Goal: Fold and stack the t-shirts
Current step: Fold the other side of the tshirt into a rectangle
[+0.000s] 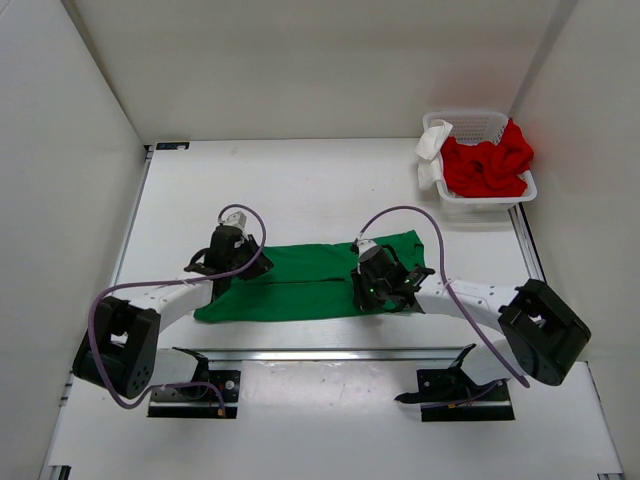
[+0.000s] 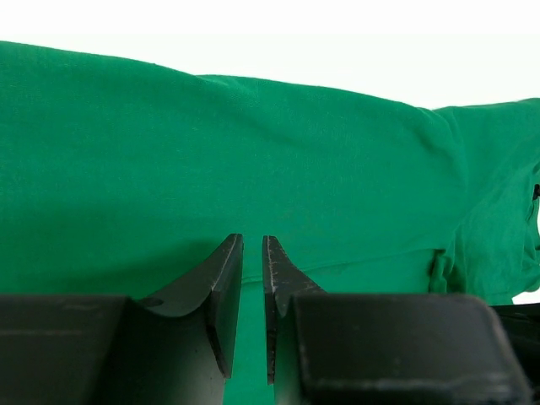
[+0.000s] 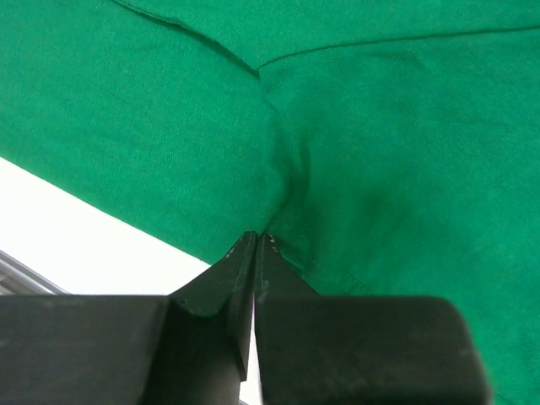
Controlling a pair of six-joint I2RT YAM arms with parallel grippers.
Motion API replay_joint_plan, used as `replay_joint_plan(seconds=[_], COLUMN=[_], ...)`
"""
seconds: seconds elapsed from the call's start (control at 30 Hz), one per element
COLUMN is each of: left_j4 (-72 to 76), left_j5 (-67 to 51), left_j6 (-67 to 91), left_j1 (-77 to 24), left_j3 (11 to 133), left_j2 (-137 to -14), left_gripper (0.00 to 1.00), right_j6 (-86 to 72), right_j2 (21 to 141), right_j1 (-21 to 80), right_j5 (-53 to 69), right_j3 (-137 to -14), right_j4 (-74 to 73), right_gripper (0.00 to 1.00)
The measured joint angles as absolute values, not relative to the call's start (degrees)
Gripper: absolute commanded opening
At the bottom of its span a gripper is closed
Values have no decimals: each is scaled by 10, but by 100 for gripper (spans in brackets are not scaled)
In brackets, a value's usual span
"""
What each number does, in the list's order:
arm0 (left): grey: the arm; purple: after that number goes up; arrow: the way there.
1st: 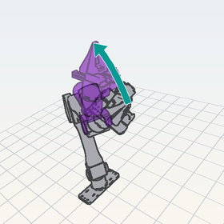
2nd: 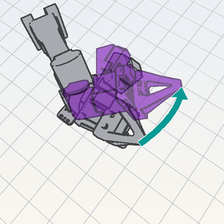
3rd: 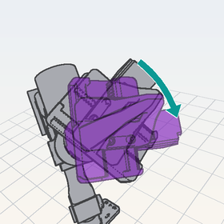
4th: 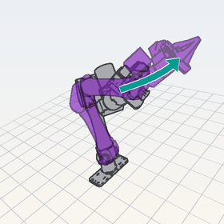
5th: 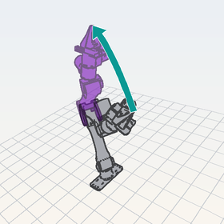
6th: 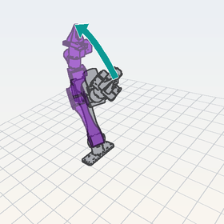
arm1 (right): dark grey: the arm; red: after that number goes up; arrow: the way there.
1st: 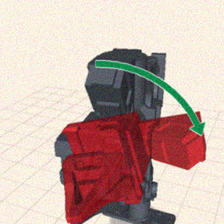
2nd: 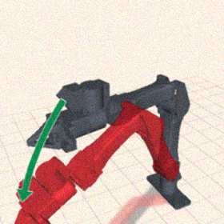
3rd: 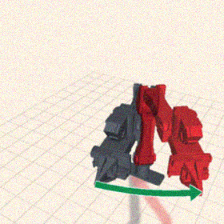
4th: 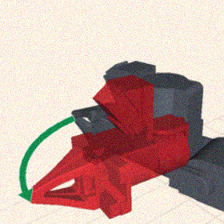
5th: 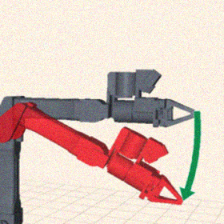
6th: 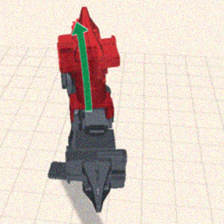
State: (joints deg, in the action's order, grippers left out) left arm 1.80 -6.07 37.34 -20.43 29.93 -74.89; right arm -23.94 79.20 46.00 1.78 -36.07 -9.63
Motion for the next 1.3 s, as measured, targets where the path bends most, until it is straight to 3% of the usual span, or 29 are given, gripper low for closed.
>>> replay_joint_plan(seconds=[0.6,0.87,1.13,1.3], left_j4=[10,4,4,26], left_j5=[-76,-84,-84,-90], left_j6=[371,364,369,385], left_j1=[-199,-177,-179,-173], left_j3=[299,298,300,322], left_j2=[-738,-726,-727,-776], left_gripper=[27,28,27,28], right_j6=[-239,-235,-209,-220], right_j2=[773,770,738,752], right_j1=[469,443,244,98], right_j5=[41,87,85,76], right_j3=[-390,-390,-420,-427], right_j4=[-138,-148,-147,-62], right_gripper=[0,20,22,27])
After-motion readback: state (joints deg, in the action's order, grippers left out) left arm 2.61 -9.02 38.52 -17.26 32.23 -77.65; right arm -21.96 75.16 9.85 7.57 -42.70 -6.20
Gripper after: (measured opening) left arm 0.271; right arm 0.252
